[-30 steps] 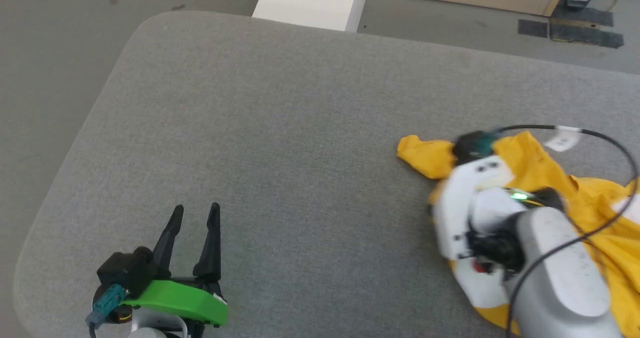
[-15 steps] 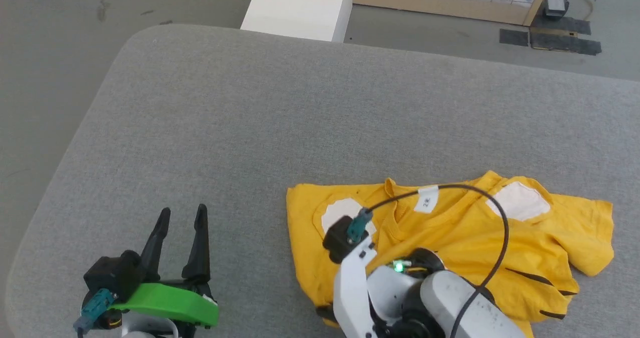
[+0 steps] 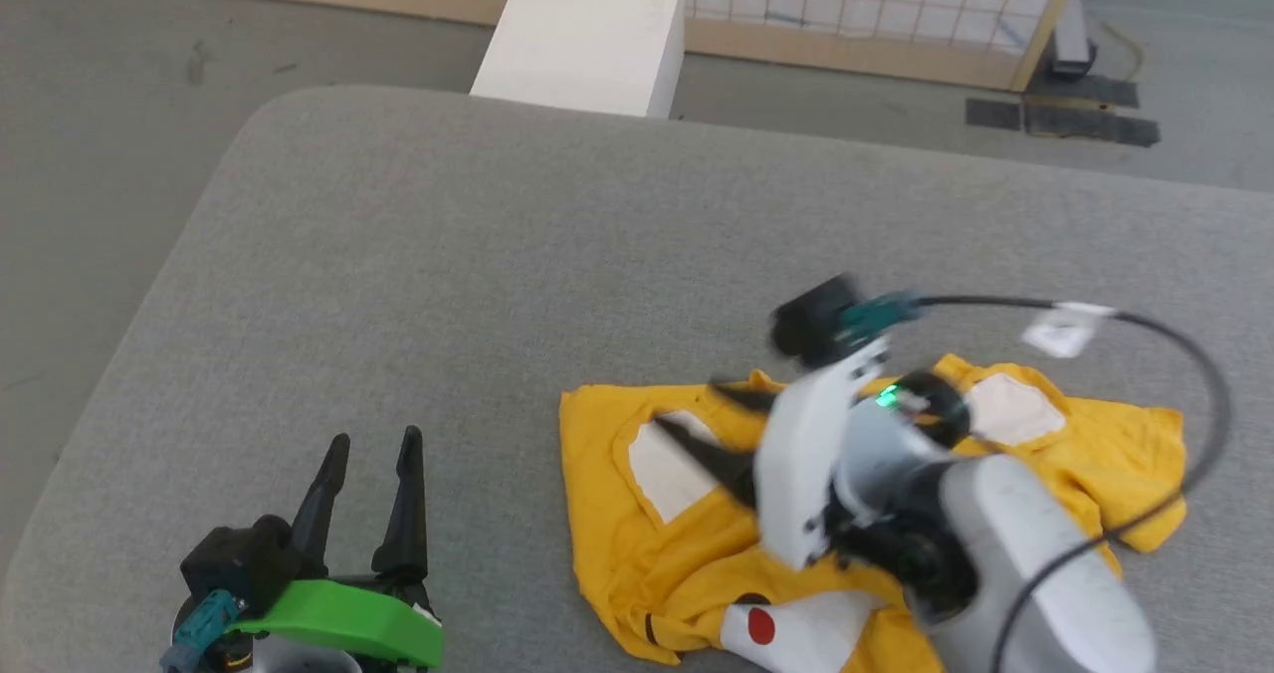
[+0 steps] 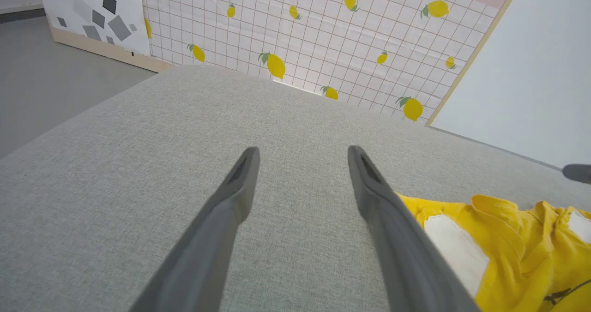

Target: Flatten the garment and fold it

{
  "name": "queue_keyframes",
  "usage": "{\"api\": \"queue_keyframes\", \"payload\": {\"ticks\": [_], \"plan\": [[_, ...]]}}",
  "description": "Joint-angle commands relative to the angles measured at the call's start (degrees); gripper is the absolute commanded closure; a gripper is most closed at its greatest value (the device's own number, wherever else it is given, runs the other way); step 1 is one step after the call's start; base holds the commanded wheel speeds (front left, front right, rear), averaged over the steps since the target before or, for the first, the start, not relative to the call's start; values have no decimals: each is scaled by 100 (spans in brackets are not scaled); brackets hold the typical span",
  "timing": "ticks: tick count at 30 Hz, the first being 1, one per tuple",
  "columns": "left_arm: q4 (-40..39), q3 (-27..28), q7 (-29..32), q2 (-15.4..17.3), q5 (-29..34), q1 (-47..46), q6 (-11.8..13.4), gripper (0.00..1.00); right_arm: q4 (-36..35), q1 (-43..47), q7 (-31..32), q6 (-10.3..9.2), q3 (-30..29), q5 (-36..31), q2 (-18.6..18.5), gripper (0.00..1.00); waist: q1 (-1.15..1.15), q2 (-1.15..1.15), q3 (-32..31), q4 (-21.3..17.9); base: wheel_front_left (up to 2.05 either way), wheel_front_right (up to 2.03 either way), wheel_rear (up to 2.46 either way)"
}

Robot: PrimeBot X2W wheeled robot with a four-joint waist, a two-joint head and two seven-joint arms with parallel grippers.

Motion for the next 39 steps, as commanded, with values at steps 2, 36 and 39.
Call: {"api": "queue_keyframes", "payload": {"ticks": [2, 36, 39], "plan": [[-94, 12, -43, 15, 79, 100, 61, 0, -315, 191, -318, -6, -426, -307, 5, 0, 0, 0, -204, -192, 0, 0, 0], [-388, 278, 891, 331, 508, 136, -113, 0, -688, 3083, -5226, -6, -3141, -1410, 15, 0, 0, 0, -100, -1072, 0, 0, 0], [-152, 120, 1580, 411, 308, -278, -215, 0, -664, 3021, -5249, -6, -3102, -1412, 15, 0, 0, 0, 11, -1043, 0, 0, 0]]}}
